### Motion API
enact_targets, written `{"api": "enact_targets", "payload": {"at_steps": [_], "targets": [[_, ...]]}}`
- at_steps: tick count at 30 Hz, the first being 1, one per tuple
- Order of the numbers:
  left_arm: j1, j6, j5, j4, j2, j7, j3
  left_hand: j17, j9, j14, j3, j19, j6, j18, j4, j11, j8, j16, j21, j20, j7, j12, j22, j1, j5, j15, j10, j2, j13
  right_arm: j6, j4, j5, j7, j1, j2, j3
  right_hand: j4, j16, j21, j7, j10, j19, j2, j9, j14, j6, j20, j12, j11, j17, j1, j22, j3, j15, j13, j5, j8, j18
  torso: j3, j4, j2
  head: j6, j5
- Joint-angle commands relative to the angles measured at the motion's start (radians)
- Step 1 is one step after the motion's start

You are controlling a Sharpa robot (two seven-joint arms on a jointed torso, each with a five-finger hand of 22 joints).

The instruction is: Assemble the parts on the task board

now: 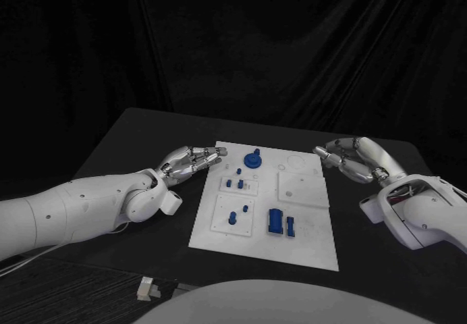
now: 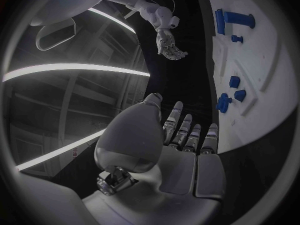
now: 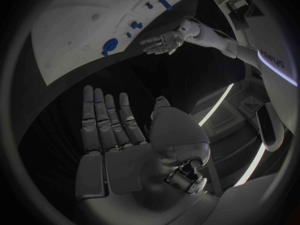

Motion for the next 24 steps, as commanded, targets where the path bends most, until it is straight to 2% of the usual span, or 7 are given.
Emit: {"api": "enact_targets", "payload": {"at_steps": [1, 3, 9, 10, 12, 15, 24], "targets": [[-0.001, -0.083, 0.007, 0.011, 0.003, 0.298, 0.001, -0.012, -0.007, -0.036, -0.038, -0.022, -0.079, 0.003, -0.001, -0.040, -0.010, -0.042, -0.007, -0.013, -0.030, -0.056, -0.023, -0.008, -0.034, -0.027, -0.053, 0.003, -0.007, 0.069, -0.019, 0.353, 0.242, -0.011, 0.001, 0.000, 0.005, -0.092, -0.032, -0.036, -0.154, -0.151, 0.032, -0.126, -0.212, -0.077, 0.021, -0.110, -0.027, -0.109, 0.002, -0.142, -0.040, 0.011, -0.144, -0.037, -0.090, 0.003, 0.0021, -0.0041, -0.007, 0.000, 0.009], [-0.001, -0.092, 0.007, 0.016, 0.002, 0.300, 0.001, -0.016, -0.012, -0.043, -0.078, -0.024, -0.157, 0.005, -0.001, -0.076, -0.016, -0.053, -0.007, -0.012, -0.068, -0.090, -0.026, -0.001, -0.055, -0.045, -0.076, 0.011, -0.011, 0.111, -0.030, 0.398, 0.286, -0.018, 0.004, 0.000, 0.005, -0.123, -0.052, -0.074, -0.269, -0.521, 0.033, -0.216, -0.413, -0.152, 0.005, -0.168, -0.066, -0.184, 0.014, -0.460, -0.065, -0.012, -0.237, -0.049, -0.125, 0.004, 0.0028, -0.0061, -0.008, 0.000, 0.012], [-0.001, -0.108, 0.007, 0.023, -0.003, 0.297, 0.001, -0.016, -0.015, -0.043, -0.107, -0.027, -0.193, 0.006, -0.002, -0.095, -0.018, -0.053, -0.009, -0.013, -0.082, -0.115, -0.031, 0.020, -0.049, -0.031, -0.089, 0.017, -0.014, 0.196, -0.053, 0.466, 0.380, -0.033, 0.012, 0.000, 0.003, -0.101, -0.062, -0.101, -0.284, -0.624, 0.047, -0.316, -0.502, -0.145, 0.032, -0.120, -0.071, -0.234, 0.069, -0.595, -0.090, -0.028, -0.315, -0.021, -0.122, 0.057, 0.0039, -0.0067, -0.005, 0.000, 0.013], [0.000, -0.066, 0.000, 0.020, -0.001, 0.000, 0.001, -0.016, -0.057, -0.043, -0.060, -0.032, -0.320, -0.051, -0.091, -0.098, -0.059, -0.053, -0.014, -0.086, -0.116, -0.156, -0.044, -0.404, -0.180, -0.101, -0.177, -0.027, -0.042, 0.094, -0.047, 0.333, 0.239, -0.030, 0.010, -0.001, -0.106, -0.187, -0.086, -0.147, -0.378, -0.657, -0.021, -0.399, -0.600, -0.352, -0.073, -0.250, -0.136, -0.305, -0.323, -0.645, 0.047, -0.096, -0.381, -0.109, -0.178, -0.006, 0.0032, -0.0056, -0.007, 0.001, 0.014], [0.000, -0.074, 0.003, 0.022, 0.000, -0.001, 0.003, -0.016, -0.057, -0.043, -0.057, -0.032, -0.341, -0.051, -0.101, -0.098, -0.059, -0.053, -0.014, -0.094, -0.116, -0.165, -0.044, -0.459, -0.195, -0.101, -0.177, -0.029, -0.042, 0.091, -0.049, 0.341, 0.241, -0.031, 0.014, 0.002, -0.163, -0.187, -0.086, -0.147, -0.426, -0.730, -0.059, -0.445, -0.653, -0.451, -0.124, -0.311, -0.237, -0.305, -0.545, -0.679, 0.115, -0.198, -0.419, -0.151, -0.258, -0.107, 0.0041, -0.0062, -0.007, 0.005, 0.012], [0.001, -0.101, 0.011, 0.031, 0.002, -0.006, 0.010, -0.016, -0.057, -0.043, -0.046, -0.032, -0.371, -0.053, -0.122, -0.098, -0.059, -0.053, -0.014, -0.111, -0.116, -0.175, -0.044, -0.554, -0.224, -0.101, -0.177, -0.039, -0.042, 0.084, -0.055, 0.367, 0.247, -0.035, 0.026, 0.011, -0.213, -0.187, -0.086, -0.147, -0.531, -0.730, -0.172, -0.546, -0.699, -0.537, -0.234, -0.364, -0.237, -0.305, -0.742, -0.753, 0.174, -0.198, -0.502, -0.243, -0.258, -0.107, 0.0071, -0.0085, -0.007, 0.018, 0.006], [0.004, -0.319, 0.077, 0.101, 0.023, -0.048, 0.067, -0.016, -0.057, -0.043, 0.041, -0.032, -0.454, -0.090, -0.179, -0.098, -0.059, -0.053, -0.014, -0.155, -0.116, -0.263, -0.044, -0.821, -0.304, -0.101, -0.177, -0.121, -0.042, 0.020, -0.099, 0.586, 0.295, -0.067, 0.122, 0.090, -0.285, -0.187, -0.086, -0.147, -0.531, -0.730, -0.172, -0.546, -0.769, -0.666, -0.234, -0.445, -0.237, -0.305, -1.032, -0.753, 0.264, -0.198, -0.502, -0.243, -0.258, -0.107, 0.0316, -0.0273, -0.009, 0.127, -0.047]]}}
